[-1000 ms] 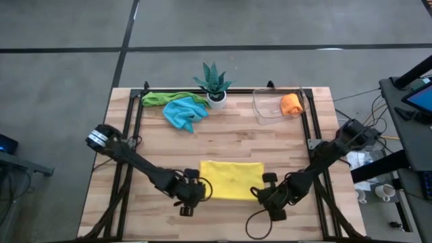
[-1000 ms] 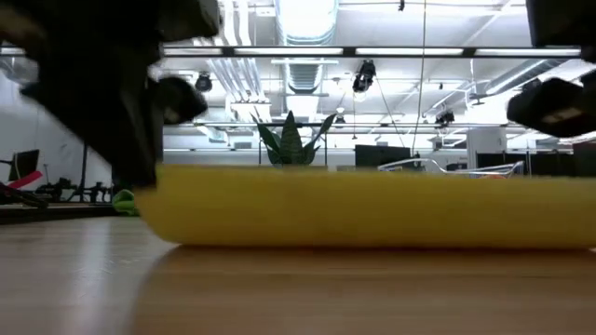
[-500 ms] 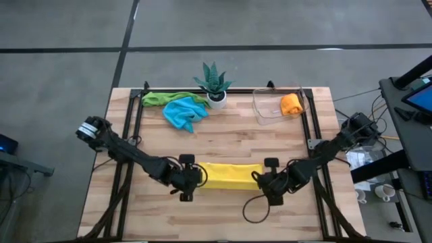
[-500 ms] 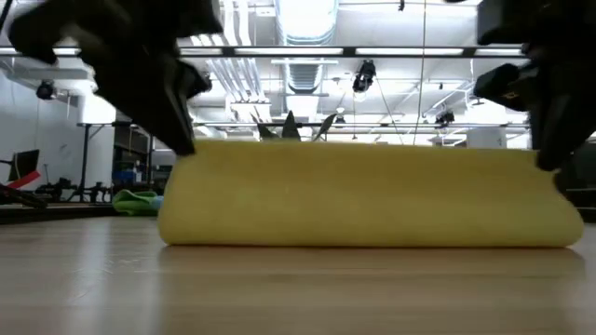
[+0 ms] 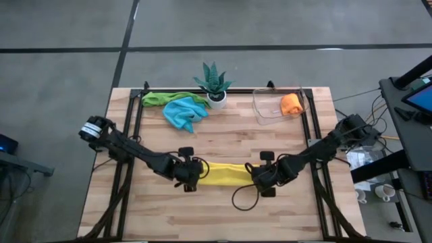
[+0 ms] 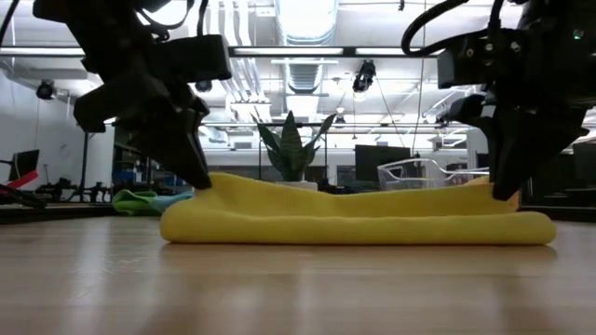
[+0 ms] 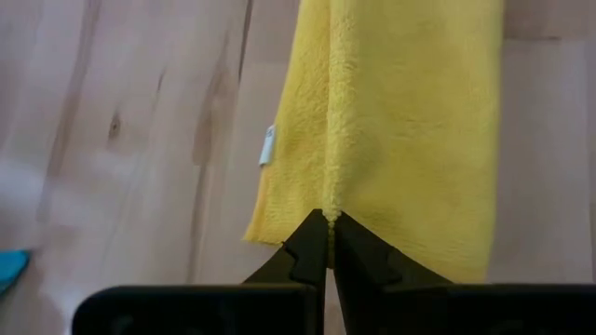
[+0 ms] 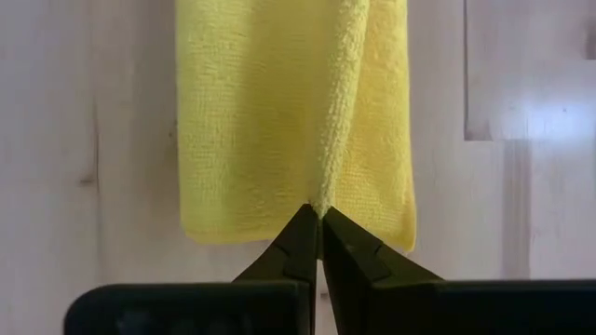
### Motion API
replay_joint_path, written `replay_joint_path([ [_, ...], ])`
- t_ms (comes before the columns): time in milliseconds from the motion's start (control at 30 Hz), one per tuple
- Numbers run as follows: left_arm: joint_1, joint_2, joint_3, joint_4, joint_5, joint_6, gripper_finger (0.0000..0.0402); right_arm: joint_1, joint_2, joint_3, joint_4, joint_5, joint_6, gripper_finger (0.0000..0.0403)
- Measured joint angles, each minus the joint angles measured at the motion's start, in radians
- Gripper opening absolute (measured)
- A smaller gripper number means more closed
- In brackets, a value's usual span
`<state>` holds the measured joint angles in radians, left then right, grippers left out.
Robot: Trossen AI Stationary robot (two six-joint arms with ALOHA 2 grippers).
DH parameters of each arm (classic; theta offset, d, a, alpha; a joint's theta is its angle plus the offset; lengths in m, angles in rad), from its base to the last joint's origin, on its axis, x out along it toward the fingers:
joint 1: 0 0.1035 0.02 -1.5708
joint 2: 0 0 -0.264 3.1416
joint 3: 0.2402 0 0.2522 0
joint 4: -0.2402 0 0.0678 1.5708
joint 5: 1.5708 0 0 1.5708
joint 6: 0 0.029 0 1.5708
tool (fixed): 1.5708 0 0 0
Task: Roll microfiber towels into tight, uniform cylinder then place into a basket
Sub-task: Fold the yellow microfiber cloth, then roll the yellow microfiber cloth
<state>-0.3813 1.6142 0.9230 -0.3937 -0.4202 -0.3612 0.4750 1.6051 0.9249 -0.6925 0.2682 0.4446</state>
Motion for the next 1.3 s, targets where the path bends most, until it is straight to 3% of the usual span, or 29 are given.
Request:
replay_joint_path([
  [400, 0.003, 0.001, 0.000, 0.012, -0.001, 0.011, 0.0003, -0.007, 0.020, 0.000, 0.005, 0.025, 0.002, 0.0009],
  [567, 0.022, 0.001, 0.000, 0.012, -0.016, 0.044, 0.0040, -0.014, 0.040, 0.000, 0.000, 0.037, 0.028, 0.0034],
  [767, 0.062, 0.001, 0.000, 0.012, -0.053, 0.107, 0.0103, -0.014, 0.043, 0.000, -0.064, 0.197, 0.090, 0.0093],
  [933, 0.091, 0.001, 0.000, 0.010, -0.094, 0.170, 0.0146, -0.014, 0.030, 0.001, -0.167, 0.231, 0.167, 0.0125],
  [1067, 0.092, -0.023, 0.000, -0.027, -0.182, 0.209, 0.0165, -0.005, 0.014, 0.001, -0.184, 0.231, 0.213, 0.0135],
  [1167, 0.087, -0.067, -0.004, -0.071, -0.208, 0.150, 0.0169, 0.016, -0.002, 0.002, -0.184, 0.232, 0.237, 0.0136],
  [1300, 0.059, -0.136, -0.090, 0.048, -0.183, 0.095, 0.0169, 0.058, -0.021, -0.012, -0.177, 0.253, 0.271, 0.0136],
])
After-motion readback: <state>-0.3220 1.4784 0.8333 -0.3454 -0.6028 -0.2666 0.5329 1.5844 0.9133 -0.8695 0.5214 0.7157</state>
